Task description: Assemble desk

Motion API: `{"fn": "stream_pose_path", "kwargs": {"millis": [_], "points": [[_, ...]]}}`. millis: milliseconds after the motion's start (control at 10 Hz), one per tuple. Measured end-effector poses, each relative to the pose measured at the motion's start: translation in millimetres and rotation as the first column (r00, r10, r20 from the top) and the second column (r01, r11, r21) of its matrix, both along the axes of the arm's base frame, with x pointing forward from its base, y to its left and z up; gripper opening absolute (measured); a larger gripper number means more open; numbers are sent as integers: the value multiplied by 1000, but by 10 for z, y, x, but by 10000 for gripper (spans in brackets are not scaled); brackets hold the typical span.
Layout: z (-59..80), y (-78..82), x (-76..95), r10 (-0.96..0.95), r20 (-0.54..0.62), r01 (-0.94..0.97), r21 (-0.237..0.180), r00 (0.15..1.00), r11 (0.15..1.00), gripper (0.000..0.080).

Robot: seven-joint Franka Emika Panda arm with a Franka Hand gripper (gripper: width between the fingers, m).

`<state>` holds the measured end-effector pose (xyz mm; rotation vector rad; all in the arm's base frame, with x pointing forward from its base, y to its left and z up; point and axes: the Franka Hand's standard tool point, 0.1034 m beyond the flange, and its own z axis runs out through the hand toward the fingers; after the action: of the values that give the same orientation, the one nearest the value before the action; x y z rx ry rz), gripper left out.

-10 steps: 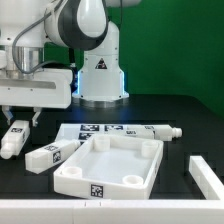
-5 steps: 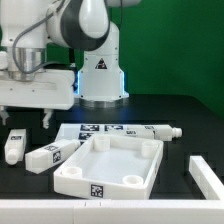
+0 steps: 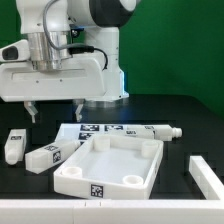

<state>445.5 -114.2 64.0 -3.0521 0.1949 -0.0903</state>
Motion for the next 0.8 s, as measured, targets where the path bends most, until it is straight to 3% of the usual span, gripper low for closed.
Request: {"fn": "stream_pose_path", "kwargs": {"millis": [300, 400, 600, 700, 800], "points": [[-13, 20, -11, -17, -6, 17, 2, 1000, 1000, 648], [5, 140, 97, -45, -19, 45, 3, 999, 999, 648], [29, 464, 620, -102, -46, 103, 6, 994, 995, 648], [42, 538, 839, -108, -44, 109, 9, 993, 994, 648], [-13, 490, 883, -109, 5, 109, -14, 994, 994, 648]]}}
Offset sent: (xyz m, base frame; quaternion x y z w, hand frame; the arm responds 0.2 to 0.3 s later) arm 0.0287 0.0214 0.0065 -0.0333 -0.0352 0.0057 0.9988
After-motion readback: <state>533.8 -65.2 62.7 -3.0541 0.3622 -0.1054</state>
